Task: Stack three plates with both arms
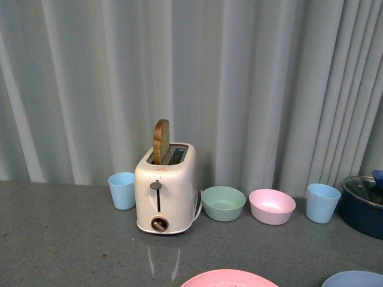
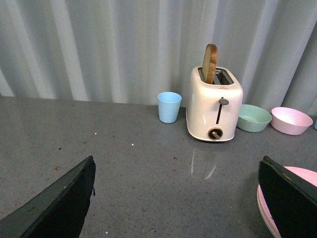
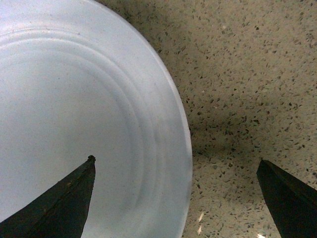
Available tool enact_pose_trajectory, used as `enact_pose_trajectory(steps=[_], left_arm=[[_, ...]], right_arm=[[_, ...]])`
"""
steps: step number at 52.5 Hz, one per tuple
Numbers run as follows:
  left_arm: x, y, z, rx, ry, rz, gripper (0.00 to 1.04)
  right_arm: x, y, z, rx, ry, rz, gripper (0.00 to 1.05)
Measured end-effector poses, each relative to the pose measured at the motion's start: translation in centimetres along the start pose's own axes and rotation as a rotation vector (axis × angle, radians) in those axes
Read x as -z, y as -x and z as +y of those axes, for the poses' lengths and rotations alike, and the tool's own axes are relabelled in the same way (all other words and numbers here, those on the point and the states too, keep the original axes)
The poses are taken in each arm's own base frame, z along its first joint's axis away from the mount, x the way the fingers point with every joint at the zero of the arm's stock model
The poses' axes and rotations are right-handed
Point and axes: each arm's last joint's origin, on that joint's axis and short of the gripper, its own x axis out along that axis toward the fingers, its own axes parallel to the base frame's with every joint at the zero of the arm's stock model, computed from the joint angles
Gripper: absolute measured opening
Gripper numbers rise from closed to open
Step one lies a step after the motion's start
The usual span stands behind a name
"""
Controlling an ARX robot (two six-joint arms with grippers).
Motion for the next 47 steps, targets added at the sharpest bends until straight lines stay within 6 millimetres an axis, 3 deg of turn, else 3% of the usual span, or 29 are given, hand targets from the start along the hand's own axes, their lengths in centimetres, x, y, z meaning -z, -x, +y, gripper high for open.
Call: enact_pose_trajectory(steps=[24,26,42,47], left_arm=[[0.0,0.0,0.0,0.0,0.0,0.0,0.98],[0.0,0.0,0.0,0.0,0.0,0.0,0.98],[0.0,0.0,0.0,0.0,0.0,0.0,0.98],[0.0,0.0,0.0,0.0,0.0,0.0,0.98]], right_arm=[[1.1,-0.9,0.5,-0.014,-0.054,0.018,0.96],[1.2,-0.9,0.5,-0.014,-0.055,0.02,0.92],[1.3,-0.8,0.2,-0.005,-0.069,0.016,0.27],[1.4,-0.7,0.0,-0.002,-0.076,0.021,0.13]])
